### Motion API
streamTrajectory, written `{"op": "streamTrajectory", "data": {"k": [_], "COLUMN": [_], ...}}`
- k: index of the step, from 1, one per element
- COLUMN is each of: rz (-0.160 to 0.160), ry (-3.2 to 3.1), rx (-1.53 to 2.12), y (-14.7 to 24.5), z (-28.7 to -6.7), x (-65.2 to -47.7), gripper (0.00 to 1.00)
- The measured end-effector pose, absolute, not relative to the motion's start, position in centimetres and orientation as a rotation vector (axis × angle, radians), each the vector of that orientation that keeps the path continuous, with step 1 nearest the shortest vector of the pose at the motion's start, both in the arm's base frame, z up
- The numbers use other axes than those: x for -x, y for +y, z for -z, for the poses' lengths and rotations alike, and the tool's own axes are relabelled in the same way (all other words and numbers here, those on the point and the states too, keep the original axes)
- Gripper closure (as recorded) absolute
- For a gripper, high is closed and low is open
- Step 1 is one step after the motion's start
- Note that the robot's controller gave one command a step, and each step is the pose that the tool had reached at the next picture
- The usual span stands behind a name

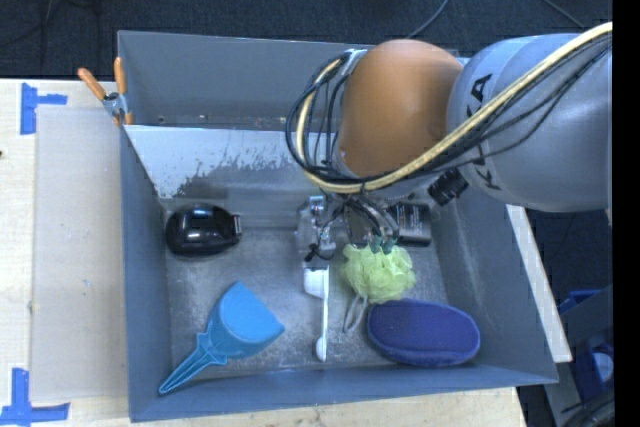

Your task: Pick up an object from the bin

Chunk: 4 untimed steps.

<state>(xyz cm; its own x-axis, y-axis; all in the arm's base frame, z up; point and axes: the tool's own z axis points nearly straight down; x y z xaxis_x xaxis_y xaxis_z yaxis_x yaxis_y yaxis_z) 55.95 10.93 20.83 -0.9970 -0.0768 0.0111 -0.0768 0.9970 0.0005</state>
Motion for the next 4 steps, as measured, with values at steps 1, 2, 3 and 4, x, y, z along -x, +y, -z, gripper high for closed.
{"op": "streamTrajectory", "data": {"k": [1, 2, 3, 4], "rz": [0.0, 0.0, 0.0, 0.002], "ry": [-3.128, -3.128, -3.128, -3.106], "rx": [-0.12, -0.12, -0.119, -0.356], "y": [10.9, 10.9, 10.9, 13.4], "z": [-20.8, -20.8, -20.8, -18.9], "x": [-56.0, -56.0, -56.0, -52.3], "gripper": [1.0, 1.0, 1.0, 1.0]}}
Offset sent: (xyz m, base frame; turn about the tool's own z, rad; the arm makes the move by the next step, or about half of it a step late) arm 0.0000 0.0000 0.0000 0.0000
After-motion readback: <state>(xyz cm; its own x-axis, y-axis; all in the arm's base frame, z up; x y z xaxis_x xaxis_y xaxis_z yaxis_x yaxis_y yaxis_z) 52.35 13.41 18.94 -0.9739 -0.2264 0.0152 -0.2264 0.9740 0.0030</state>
